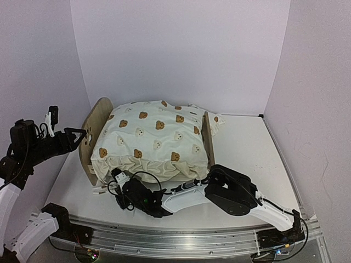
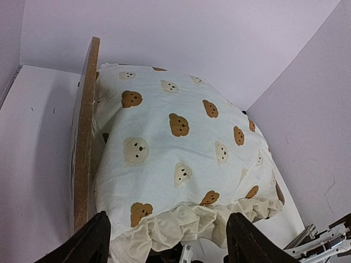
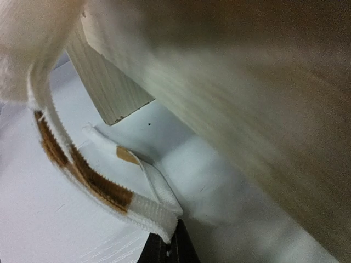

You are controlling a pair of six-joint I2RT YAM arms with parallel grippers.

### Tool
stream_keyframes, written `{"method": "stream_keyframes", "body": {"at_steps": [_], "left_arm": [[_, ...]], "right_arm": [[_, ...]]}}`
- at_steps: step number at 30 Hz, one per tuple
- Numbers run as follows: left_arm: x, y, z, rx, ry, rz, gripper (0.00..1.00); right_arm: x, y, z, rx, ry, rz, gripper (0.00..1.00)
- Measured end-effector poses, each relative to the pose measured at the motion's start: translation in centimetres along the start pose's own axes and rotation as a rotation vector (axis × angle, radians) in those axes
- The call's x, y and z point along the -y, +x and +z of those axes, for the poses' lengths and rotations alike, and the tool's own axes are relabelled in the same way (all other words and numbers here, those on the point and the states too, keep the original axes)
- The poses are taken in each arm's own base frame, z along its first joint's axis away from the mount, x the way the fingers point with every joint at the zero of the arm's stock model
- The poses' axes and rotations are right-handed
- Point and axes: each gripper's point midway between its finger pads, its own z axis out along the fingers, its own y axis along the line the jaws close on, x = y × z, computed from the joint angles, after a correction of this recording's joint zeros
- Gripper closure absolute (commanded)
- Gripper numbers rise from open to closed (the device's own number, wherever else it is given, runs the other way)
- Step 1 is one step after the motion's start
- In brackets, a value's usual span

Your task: Set up the pet bed

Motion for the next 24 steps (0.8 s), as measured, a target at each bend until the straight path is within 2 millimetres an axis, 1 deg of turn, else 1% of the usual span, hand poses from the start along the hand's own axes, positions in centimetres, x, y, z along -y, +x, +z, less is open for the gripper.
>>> {"method": "stream_keyframes", "body": {"at_steps": [3, 5, 6, 7, 8, 9, 11, 13, 14, 16, 19, 21, 23, 24], "left_arm": [[1.1, 0.0, 0.0, -0.007, 0.060, 0.086, 0.33], [2.2, -0.3, -0.1, -0.013, 0.111, 0.167, 0.35], [2.8, -0.6, 0.0, -0.020, 0.137, 0.210, 0.37], [3.3, -1.0, 0.1, -0.030, 0.156, 0.243, 0.38], [3.8, -1.5, 0.2, -0.039, 0.174, 0.273, 0.40], [4.2, -2.1, 0.5, -0.047, 0.190, 0.300, 0.40], [4.8, -2.8, 1.2, -0.080, 0.216, 0.318, 0.40], [5.0, -3.0, 1.8, -0.120, 0.227, 0.280, 0.40], [5.0, -3.0, 2.2, -0.141, 0.230, 0.246, 0.41], [4.7, -2.6, 2.8, -0.182, 0.223, 0.156, 0.43], [4.6, -1.8, 3.1, -0.238, 0.220, 0.000, 0.48], [4.7, -1.3, 3.2, -0.266, 0.226, -0.057, 0.49], [5.1, -0.8, 3.2, -0.298, 0.256, -0.070, 0.44], [5.3, -0.6, 3.1, -0.308, 0.282, -0.041, 0.41]], "right_arm": [[-0.9, -0.1, -1.0, -0.038, -0.073, -0.016, 1.00], [-1.8, -1.6, -2.2, -0.042, -0.135, -0.015, 1.00], [-2.2, -2.8, -2.8, -0.034, -0.161, -0.010, 1.00], [-2.8, -4.8, -3.8, -0.013, -0.194, 0.000, 1.00], [-3.2, -6.4, -4.5, 0.007, -0.216, 0.008, 1.00], [-3.5, -7.8, -5.0, 0.026, -0.232, 0.016, 1.00], [-4.3, -11.5, -6.7, 0.084, -0.278, 0.042, 1.00], [-4.7, -14.9, -8.1, 0.141, -0.316, 0.073, 1.00], [-4.7, -16.0, -8.5, 0.163, -0.329, 0.086, 1.00], [-4.3, -17.8, -8.7, 0.193, -0.347, 0.120, 1.00], [-2.7, -18.5, -8.4, 0.191, -0.341, 0.175, 1.00], [-1.5, -18.6, -8.0, 0.178, -0.331, 0.215, 1.00], [-0.5, -18.6, -7.8, 0.167, -0.319, 0.254, 1.00], [0.1, -18.5, -7.6, 0.158, -0.310, 0.273, 1.00]]}}
